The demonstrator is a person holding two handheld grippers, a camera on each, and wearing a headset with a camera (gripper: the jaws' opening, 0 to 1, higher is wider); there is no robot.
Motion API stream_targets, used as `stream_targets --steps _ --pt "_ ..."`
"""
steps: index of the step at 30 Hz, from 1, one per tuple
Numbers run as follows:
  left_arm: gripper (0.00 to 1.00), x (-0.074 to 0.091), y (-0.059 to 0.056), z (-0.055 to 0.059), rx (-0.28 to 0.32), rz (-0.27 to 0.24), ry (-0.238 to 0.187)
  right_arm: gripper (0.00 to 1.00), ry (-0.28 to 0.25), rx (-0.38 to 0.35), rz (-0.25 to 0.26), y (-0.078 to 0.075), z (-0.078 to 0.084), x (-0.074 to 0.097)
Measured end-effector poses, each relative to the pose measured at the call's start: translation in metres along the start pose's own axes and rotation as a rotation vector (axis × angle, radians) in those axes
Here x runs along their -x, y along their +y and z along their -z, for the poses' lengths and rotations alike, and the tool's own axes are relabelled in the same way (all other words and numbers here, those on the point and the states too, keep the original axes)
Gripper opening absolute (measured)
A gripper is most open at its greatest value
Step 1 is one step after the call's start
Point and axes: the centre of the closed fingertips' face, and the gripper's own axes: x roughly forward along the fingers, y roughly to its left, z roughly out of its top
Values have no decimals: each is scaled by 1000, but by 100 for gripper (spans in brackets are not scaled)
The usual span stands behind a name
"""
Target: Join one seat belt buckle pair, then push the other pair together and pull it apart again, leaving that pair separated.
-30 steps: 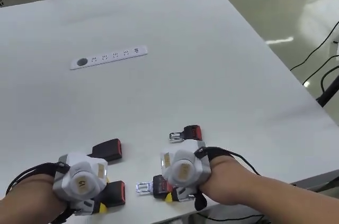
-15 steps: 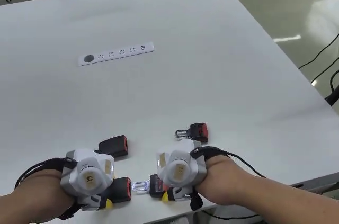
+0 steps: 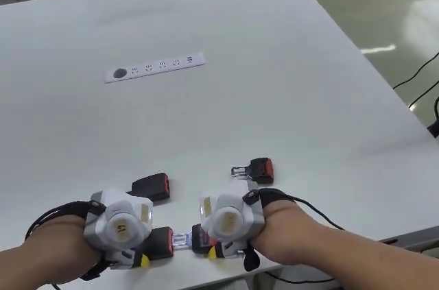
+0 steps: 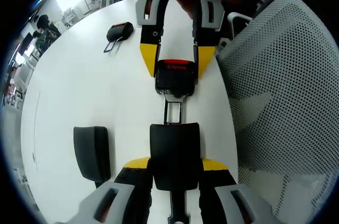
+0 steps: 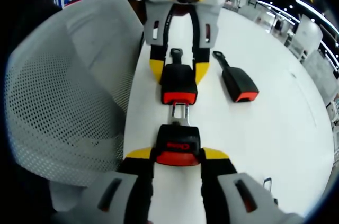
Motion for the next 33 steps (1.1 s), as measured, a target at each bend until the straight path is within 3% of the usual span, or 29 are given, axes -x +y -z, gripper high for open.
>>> stream_targets --steps 33 --pt "33 0 1 0 14 1 -2 31 -40 9 -16 -3 -15 -9"
